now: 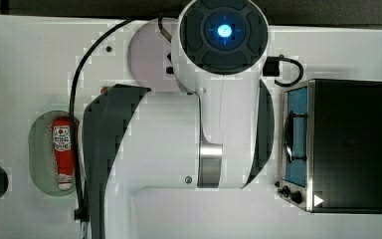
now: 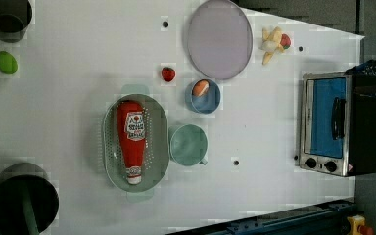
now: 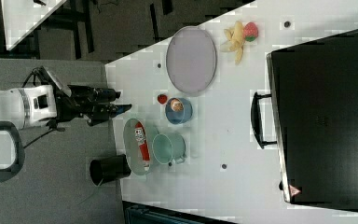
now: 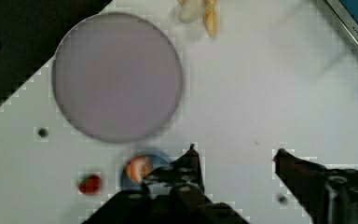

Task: Pick ketchup from strainer and place it on the table

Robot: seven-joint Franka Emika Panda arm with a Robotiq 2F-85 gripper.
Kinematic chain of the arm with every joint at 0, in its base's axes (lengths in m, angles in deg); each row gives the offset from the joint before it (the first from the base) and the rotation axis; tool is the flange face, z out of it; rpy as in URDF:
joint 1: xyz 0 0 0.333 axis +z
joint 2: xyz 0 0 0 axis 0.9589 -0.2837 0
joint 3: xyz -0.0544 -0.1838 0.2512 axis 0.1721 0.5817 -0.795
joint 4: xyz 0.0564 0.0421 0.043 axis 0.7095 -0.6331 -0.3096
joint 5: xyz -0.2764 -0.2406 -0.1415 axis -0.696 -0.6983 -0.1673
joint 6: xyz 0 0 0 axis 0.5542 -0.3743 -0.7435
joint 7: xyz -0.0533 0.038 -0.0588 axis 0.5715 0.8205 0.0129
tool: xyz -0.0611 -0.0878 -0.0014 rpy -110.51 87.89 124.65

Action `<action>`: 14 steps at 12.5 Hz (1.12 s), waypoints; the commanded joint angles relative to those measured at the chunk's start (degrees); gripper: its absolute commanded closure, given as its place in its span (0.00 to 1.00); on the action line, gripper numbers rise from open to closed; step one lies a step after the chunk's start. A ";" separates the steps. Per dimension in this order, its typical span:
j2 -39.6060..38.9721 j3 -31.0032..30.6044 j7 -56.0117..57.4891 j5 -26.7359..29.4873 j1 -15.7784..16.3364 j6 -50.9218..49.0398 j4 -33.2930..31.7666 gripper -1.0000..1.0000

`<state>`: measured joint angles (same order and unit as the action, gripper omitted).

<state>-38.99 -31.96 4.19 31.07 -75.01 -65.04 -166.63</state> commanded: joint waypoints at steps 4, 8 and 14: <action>11.06 -6.29 0.95 0.54 -4.07 -8.38 -4.25 0.00; 6.93 -15.33 0.95 0.53 -1.52 -3.46 -4.24 0.00; -1.33 -31.96 -0.83 0.25 1.12 2.24 -4.74 0.00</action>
<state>-41.98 -63.20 4.24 31.27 -75.31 -63.17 -171.16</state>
